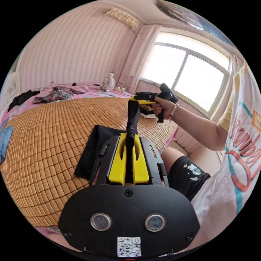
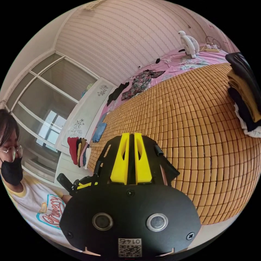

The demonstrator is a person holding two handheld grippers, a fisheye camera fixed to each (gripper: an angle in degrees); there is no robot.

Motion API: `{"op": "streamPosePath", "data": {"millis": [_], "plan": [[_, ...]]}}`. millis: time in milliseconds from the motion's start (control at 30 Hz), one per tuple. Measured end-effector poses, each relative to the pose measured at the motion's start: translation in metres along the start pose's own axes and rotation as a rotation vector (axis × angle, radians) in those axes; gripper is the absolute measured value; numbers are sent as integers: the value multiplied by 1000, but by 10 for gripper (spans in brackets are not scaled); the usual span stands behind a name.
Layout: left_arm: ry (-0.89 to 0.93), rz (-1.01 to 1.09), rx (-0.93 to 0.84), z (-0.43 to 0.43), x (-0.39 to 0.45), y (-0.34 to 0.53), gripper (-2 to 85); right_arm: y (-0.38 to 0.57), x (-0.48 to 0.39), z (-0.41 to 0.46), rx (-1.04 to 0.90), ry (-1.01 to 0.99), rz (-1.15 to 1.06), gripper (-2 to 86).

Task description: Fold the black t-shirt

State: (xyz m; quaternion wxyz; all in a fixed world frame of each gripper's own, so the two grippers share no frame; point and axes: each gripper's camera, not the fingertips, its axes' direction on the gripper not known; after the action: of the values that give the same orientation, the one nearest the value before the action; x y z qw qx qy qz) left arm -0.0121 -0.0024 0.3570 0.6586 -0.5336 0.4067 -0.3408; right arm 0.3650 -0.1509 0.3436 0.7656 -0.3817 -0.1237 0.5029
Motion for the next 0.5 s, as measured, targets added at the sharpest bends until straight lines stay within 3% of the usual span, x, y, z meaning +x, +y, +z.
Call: {"op": "streamPosePath", "data": {"millis": [133,200,333,500], "plan": [[-209,-225,-113,1,-69,23,64,-30,-16,114,-251,174,-58,62],[-256,-331,-142,-7,-99,34,72,-28,-28,129,-268,216,-127,73],[-230,-373,-125,-14,-118,36,85,-19,-47,141,-218,340,-262,98],[-159,-313,-156,6,-123,17,96,-20,-51,176,-298,345,-303,127]]}}
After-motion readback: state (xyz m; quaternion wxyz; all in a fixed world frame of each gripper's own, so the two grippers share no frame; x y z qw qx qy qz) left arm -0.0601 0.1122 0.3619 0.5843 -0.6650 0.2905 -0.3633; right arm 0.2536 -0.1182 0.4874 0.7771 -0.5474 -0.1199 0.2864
